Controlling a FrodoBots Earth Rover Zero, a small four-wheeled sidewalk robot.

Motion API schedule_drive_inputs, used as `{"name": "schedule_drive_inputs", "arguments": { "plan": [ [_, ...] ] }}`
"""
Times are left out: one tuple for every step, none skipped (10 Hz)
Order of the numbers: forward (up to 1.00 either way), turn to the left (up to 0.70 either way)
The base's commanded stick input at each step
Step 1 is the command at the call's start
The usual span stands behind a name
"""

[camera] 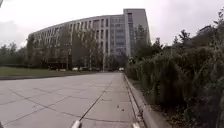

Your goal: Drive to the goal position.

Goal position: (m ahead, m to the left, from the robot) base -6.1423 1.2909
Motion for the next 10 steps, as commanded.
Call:
{"name": "schedule_drive_inputs", "arguments": {
  "plan": [
    [0.5, 0.26],
    [0.11, 0.08],
    [0.08, 0.02],
    [-0.01, 0.0],
    [-0.11, 0.0],
    [-0.61, 0.0],
    [-0.7, 0.0],
    [-0.26, 0.0],
    [0.0, 0.0],
    [0.0, 0.0]
  ]
}}
